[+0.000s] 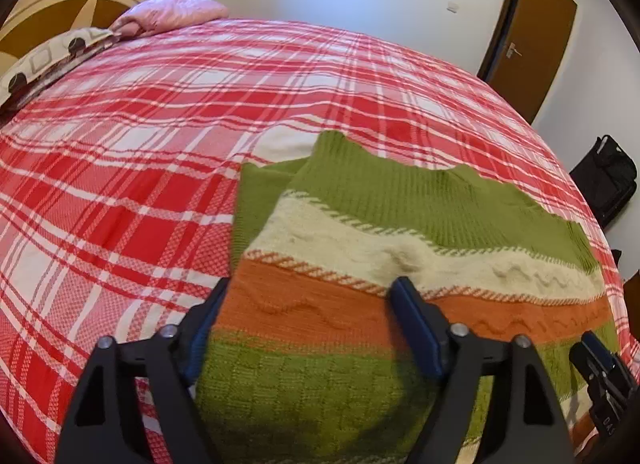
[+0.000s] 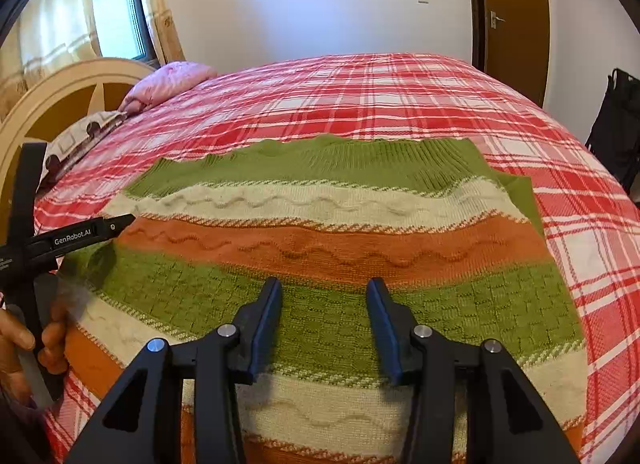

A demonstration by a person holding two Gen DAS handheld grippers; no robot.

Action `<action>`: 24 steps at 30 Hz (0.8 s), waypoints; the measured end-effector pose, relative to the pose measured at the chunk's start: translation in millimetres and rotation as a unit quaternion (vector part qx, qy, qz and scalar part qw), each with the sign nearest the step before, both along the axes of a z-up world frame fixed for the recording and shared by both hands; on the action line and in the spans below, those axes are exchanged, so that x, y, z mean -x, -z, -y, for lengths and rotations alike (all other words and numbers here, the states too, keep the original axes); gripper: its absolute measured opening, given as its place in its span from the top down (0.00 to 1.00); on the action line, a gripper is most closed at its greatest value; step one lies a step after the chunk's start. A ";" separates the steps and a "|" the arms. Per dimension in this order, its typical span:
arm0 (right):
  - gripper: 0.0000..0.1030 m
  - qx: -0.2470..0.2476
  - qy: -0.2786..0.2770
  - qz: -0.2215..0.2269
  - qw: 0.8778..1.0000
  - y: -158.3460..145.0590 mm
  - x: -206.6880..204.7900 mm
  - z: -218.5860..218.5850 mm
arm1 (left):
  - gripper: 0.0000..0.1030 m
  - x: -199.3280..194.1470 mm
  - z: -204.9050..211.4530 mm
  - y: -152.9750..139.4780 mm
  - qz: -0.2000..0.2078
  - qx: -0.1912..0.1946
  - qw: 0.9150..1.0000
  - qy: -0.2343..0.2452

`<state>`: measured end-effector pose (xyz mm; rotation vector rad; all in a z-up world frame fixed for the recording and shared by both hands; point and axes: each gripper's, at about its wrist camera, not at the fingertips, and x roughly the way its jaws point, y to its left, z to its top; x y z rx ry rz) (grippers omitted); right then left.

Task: Fold small clothes
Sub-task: 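Reach the left tool to the sweater side edge and close on it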

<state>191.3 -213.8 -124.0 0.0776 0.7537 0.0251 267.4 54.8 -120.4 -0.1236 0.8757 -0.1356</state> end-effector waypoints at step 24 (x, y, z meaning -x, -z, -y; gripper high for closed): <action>0.79 -0.041 -0.036 -0.013 0.998 11.1 -63.1 -69.0 | 0.35 -1.4 -33.5 6.2 -0.014 0.146 0.989 -0.001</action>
